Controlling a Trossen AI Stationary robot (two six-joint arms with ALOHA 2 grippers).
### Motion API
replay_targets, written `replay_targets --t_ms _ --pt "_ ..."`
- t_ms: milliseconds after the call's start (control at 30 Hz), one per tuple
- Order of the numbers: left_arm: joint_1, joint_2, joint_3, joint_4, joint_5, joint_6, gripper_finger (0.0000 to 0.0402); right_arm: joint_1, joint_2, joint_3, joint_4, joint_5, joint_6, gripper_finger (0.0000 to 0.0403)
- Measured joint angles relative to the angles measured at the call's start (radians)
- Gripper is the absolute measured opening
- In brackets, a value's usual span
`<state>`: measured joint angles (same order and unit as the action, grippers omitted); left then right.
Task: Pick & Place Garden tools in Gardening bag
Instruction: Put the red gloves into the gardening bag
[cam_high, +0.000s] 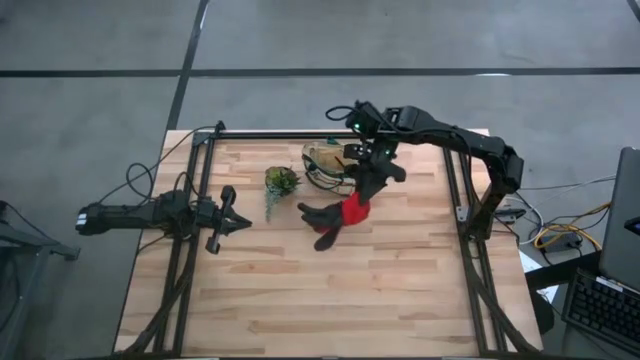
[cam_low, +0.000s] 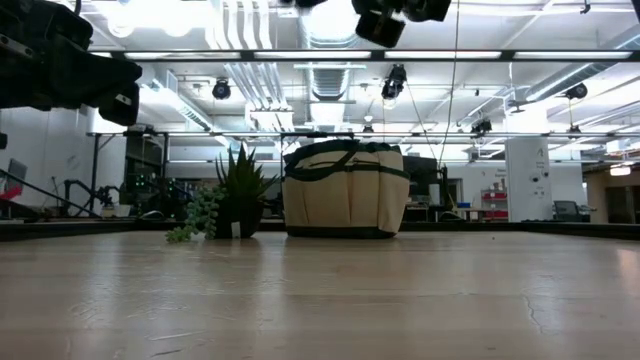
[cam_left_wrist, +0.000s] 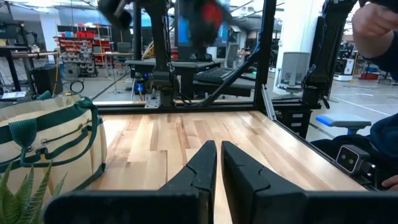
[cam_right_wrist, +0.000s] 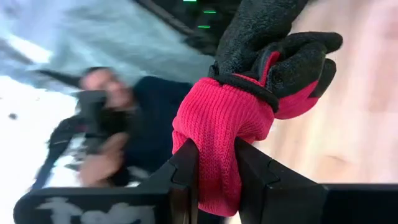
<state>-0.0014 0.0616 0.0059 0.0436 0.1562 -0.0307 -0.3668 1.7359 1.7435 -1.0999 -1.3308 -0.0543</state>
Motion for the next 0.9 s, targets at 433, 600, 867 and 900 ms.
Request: replay_targets --t_ms 433,600,867,900 --pt "0.0 0.0 0.0 0.0 0.0 0.0 0.0028 -0.001 0.0 0.091 0.044 0.712 0.051 0.0063" --pt "0.0 0.0 0.0 0.0 0.0 0.0 0.0028 0.006 0.0 0.139 0.045 0.993 0.022 0.0063" --pt "0.0 0.0 0.0 0.0 0.0 0.0 0.0028 0.028 0.0 0.159 0.042 1.302 -0.091 0.0063" --pt "0.0 0.0 0.0 0.0 0.0 0.0 0.0028 0.029 0.0 0.152 0.042 1.302 -0.106 0.0063"
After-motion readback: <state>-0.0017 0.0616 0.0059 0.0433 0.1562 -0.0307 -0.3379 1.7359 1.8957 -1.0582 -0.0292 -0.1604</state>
